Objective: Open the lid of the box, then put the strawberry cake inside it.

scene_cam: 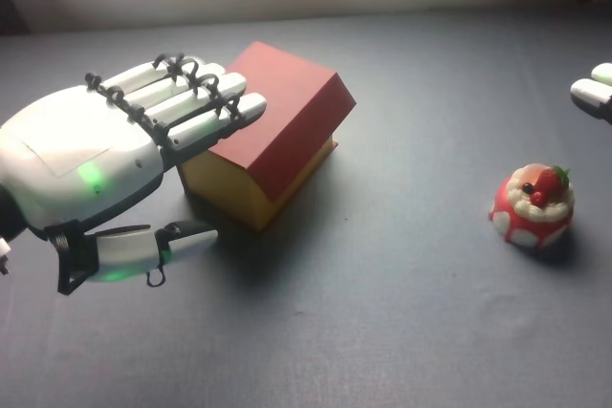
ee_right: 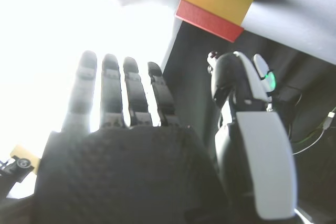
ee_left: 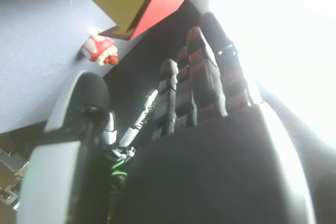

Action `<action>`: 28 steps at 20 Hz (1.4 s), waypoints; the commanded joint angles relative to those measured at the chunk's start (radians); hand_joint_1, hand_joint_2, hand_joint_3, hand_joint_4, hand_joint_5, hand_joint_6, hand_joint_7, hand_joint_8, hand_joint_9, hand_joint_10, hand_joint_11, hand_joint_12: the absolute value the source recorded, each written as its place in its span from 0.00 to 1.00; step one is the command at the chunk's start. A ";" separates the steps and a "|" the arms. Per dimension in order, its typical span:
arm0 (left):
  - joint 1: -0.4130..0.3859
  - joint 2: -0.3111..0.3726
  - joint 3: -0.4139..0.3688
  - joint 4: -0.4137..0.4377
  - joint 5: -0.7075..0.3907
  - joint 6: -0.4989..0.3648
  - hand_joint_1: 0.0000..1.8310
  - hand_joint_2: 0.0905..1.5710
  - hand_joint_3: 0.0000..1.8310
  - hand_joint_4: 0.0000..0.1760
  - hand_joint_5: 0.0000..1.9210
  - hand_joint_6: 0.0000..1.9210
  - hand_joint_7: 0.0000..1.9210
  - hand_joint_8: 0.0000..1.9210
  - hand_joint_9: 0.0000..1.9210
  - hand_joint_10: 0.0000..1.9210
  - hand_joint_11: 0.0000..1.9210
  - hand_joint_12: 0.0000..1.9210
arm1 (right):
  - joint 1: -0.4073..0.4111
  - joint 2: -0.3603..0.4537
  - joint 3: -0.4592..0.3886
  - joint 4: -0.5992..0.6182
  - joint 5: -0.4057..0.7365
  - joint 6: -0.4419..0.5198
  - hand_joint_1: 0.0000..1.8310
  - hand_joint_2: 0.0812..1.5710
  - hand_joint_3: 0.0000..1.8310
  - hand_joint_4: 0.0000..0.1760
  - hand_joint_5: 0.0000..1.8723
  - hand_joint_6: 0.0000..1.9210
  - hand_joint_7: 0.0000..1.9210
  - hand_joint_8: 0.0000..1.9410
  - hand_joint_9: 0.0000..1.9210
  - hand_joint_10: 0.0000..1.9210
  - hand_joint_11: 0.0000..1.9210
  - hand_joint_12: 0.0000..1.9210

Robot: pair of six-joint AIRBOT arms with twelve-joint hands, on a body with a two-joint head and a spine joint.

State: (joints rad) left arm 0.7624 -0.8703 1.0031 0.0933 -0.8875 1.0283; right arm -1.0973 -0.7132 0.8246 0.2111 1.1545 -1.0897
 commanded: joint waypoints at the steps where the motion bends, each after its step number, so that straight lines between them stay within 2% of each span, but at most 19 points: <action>1: -0.012 -0.004 0.007 -0.015 -0.114 0.001 0.24 0.77 0.01 0.12 0.00 0.00 0.00 0.00 0.00 0.00 0.00 0.00 | 0.016 0.001 0.007 0.008 0.123 -0.001 0.28 0.82 0.01 0.00 0.00 0.00 0.00 0.00 0.00 0.00 0.00 0.00; 4: -0.016 -0.012 0.010 -0.019 -0.110 0.000 0.24 0.77 0.00 0.18 0.00 0.00 0.00 0.00 0.00 0.00 0.00 0.00 | 0.024 -0.001 0.008 0.008 0.123 0.000 0.30 0.82 0.00 0.00 0.00 0.00 0.00 0.00 0.00 0.00 0.00 0.00; 5: -0.019 -0.016 0.013 -0.019 -0.102 0.000 0.25 0.76 0.00 0.16 0.00 0.00 0.00 0.00 0.00 0.00 0.00 0.00 | 0.026 -0.002 0.008 0.008 0.124 0.000 0.29 0.82 0.00 0.00 0.00 0.00 0.00 0.00 0.00 0.00 0.00 0.00; 8: -0.040 -0.049 0.037 -0.019 -0.051 0.000 0.27 0.74 0.00 0.20 0.00 0.00 0.00 0.00 0.00 0.00 0.00 0.00 | 0.026 -0.002 0.010 0.008 0.126 0.005 0.32 0.81 0.00 0.00 0.00 0.00 0.00 0.00 0.00 0.00 0.00 0.00; 9: -0.051 -0.064 0.048 -0.021 -0.036 0.000 0.30 0.72 0.00 0.16 0.00 0.00 0.00 0.00 0.00 0.00 0.00 0.00 | 0.026 -0.002 0.010 0.008 0.126 0.006 0.30 0.81 0.00 0.00 0.00 0.00 0.00 0.00 0.00 0.00 0.00 0.00; 11: -0.076 -0.102 0.078 -0.038 -0.013 0.000 0.36 0.70 0.00 0.30 0.00 0.00 0.00 0.00 0.00 0.00 0.00 0.00 | 0.026 -0.003 0.011 0.008 0.126 0.008 0.29 0.82 0.00 0.00 0.00 0.00 0.00 0.00 0.00 0.00 0.00 0.00; 14: -0.098 -0.138 0.109 -0.050 0.022 0.000 0.41 0.68 0.00 0.36 0.00 0.00 0.00 0.00 0.00 0.00 0.00 0.00 | 0.025 -0.007 0.016 0.009 0.126 0.013 0.30 0.82 0.00 0.00 0.00 0.00 0.00 0.00 0.00 0.00 0.00 0.00; 16: -0.108 -0.163 0.132 -0.063 0.046 0.000 0.44 0.68 0.00 0.65 0.00 0.00 0.00 0.00 0.00 0.00 0.00 0.00 | 0.025 -0.007 0.017 0.009 0.126 0.017 0.28 0.82 0.00 0.00 0.00 0.00 0.00 0.00 0.00 0.00 0.00 0.00; 18: -0.119 -0.184 0.152 -0.078 0.064 0.003 0.46 0.69 0.00 0.82 0.00 0.00 0.00 0.00 0.00 0.00 0.00 0.00 | 0.023 -0.008 0.018 0.009 0.126 0.022 0.29 0.82 0.00 0.00 0.00 0.00 0.00 0.00 0.00 0.00 0.00 0.00; 20: -0.128 -0.195 0.161 -0.086 0.070 0.010 0.49 0.68 0.00 0.78 0.00 0.00 0.00 0.00 0.00 0.00 0.00 0.00 | 0.021 -0.008 0.019 0.009 0.126 0.024 0.29 0.82 0.00 0.00 0.00 0.00 0.00 0.00 0.00 0.00 0.00 0.00; 21: -0.133 -0.200 0.163 -0.089 0.069 0.012 0.50 0.69 0.00 0.81 0.00 0.00 0.00 0.00 0.00 0.00 0.00 0.00 | 0.020 -0.008 0.019 0.009 0.126 0.026 0.29 0.82 0.00 0.00 0.00 0.00 0.00 0.00 0.00 0.00 0.00 0.00; 22: -0.137 -0.202 0.165 -0.090 0.067 0.013 0.48 0.70 0.00 0.94 0.00 0.00 0.00 0.00 0.00 0.00 0.00 0.00 | 0.019 -0.008 0.019 0.009 0.126 0.026 0.29 0.82 0.00 0.00 0.00 0.00 0.00 0.00 0.00 0.00 0.00 0.00; 23: -0.140 -0.206 0.167 -0.092 0.064 0.013 0.47 0.70 0.00 0.99 0.00 0.00 0.00 0.00 0.00 0.00 0.00 0.00 | 0.019 -0.009 0.020 0.009 0.126 0.027 0.29 0.82 0.00 0.00 0.00 0.00 0.00 0.00 0.00 0.00 0.00 0.00; 26: -0.143 -0.215 0.171 -0.100 0.054 0.014 0.43 0.73 0.01 1.00 0.00 0.00 0.00 0.00 0.00 0.00 0.00 0.00 | 0.018 -0.011 0.021 0.009 0.126 0.028 0.31 0.82 0.00 0.00 0.00 0.00 0.00 0.00 0.00 0.00 0.00 0.00; 28: -0.150 -0.226 0.179 -0.108 0.043 0.014 0.42 0.74 0.01 0.98 0.00 0.00 0.00 0.00 0.00 0.00 0.00 0.00 | 0.017 -0.012 0.022 0.009 0.126 0.030 0.30 0.82 0.00 0.00 0.00 0.00 0.00 0.00 0.00 0.00 0.00 0.00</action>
State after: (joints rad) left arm 0.6250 -1.0954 1.1797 -0.0132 -0.7155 1.0397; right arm -1.0874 -0.7277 0.8398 0.2134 1.1599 -1.0657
